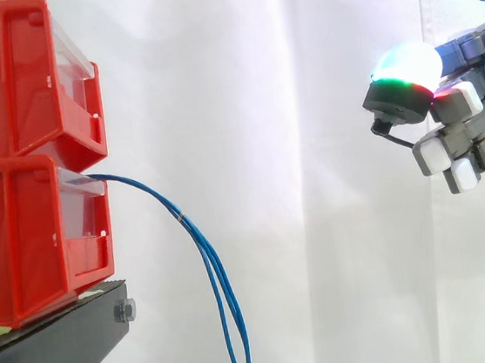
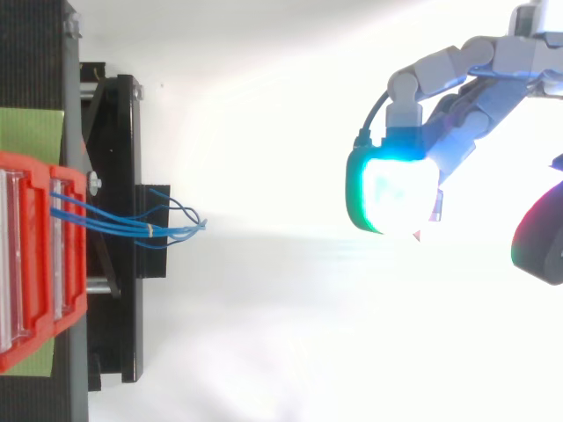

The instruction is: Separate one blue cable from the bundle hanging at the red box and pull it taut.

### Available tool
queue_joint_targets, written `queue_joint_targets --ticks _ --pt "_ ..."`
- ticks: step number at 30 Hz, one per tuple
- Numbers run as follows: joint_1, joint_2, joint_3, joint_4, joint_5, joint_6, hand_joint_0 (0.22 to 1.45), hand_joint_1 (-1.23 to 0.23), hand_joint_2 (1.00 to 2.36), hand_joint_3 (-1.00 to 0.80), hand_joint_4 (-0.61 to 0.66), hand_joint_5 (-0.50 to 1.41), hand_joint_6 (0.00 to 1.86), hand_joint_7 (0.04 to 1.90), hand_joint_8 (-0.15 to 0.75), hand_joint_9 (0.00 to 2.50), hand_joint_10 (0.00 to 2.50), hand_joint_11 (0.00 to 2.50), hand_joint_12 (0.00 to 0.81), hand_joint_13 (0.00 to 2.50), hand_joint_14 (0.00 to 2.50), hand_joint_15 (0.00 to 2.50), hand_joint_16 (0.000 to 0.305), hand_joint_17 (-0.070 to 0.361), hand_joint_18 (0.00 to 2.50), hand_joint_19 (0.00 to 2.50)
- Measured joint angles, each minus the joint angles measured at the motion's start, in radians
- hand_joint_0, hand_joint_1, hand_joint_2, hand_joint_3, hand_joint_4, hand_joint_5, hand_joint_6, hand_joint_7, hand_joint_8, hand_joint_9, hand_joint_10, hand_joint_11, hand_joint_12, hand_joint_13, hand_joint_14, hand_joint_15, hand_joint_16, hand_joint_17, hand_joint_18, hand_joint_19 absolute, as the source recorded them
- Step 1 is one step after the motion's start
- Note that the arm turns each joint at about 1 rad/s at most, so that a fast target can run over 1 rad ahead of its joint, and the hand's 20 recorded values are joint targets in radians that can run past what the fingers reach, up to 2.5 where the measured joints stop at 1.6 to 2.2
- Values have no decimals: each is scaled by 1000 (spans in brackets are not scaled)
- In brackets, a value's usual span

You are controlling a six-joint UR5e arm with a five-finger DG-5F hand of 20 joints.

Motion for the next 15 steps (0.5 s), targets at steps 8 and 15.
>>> queue_joint_targets --ticks 8,15 --pt "0 0 0 -1 0 0 568 -500 1000 -500 152 -126 501 1190 282 938 20 700 322 715 17 438 46 104 598 602" --pt "-1 0 -1 -1 0 0 569 -501 1000 -500 146 -125 501 1189 283 938 22 704 322 713 18 436 46 104 596 601"
